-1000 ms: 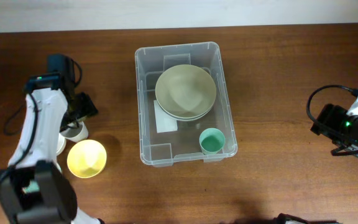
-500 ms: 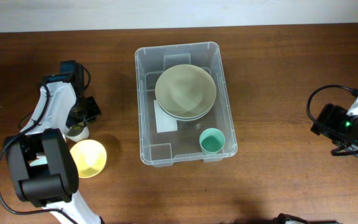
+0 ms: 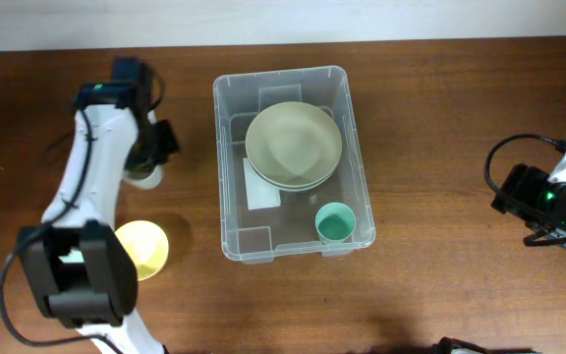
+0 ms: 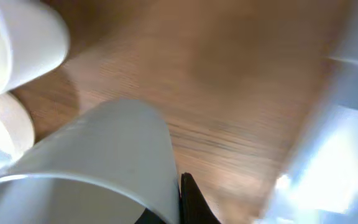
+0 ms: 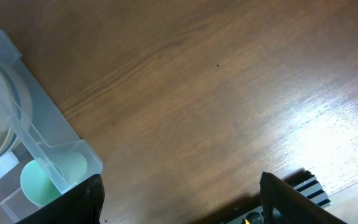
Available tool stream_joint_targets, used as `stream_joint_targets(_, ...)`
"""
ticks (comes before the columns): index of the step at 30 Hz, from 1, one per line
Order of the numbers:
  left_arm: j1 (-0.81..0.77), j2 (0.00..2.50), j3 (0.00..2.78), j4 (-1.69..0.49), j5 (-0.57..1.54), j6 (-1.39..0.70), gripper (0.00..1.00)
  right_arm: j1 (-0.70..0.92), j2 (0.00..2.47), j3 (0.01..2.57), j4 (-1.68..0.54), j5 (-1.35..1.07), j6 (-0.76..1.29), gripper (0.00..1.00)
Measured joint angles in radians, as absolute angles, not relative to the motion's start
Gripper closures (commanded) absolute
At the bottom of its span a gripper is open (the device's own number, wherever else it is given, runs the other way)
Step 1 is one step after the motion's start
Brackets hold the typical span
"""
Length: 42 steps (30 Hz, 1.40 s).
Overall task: Pack container
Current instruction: 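Place the light-blue cup into the mint-green cup in the container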
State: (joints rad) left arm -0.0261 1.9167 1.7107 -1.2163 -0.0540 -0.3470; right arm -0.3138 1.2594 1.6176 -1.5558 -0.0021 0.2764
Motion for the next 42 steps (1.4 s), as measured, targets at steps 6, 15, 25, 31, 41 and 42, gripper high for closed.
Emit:
stream_joint_targets(6, -0.270, 1.768, 1.821, -1.223, -0.039, -0.336, 0.99, -0.314, 1.259, 1.618, -1.556, -0.002, 0.276, 0.24)
stream_joint_targets(15, -0.648, 1.724, 1.835, -1.228, 0.037, -0.358, 0.99, -0.314, 1.259, 1.618, -1.556, -0.002, 0.277, 0.24)
stream_joint_targets(25, -0.877, 1.808, 1.835, -1.230, 0.080, -0.408, 0.99, -0.314, 1.259, 1.618, -1.556, -0.002, 0.277, 0.25)
stream_joint_targets(31, -0.922, 1.892, 1.835, -1.242, 0.113, -0.413, 0.98, -0.314, 1.259, 1.618, -1.556, -0.002, 0.276, 0.24)
stream_joint_targets(41, -0.918, 1.922, 1.834, -1.243, 0.144, -0.414, 0.40, -0.314, 1.259, 1.618, -1.556, -0.002, 0.276, 0.24)
stream_joint_targets(42, -0.915, 1.922, 1.835, -1.245, 0.142, -0.411, 0.41, -0.314, 1.259, 1.618, -1.556, -0.002, 0.277, 0.24)
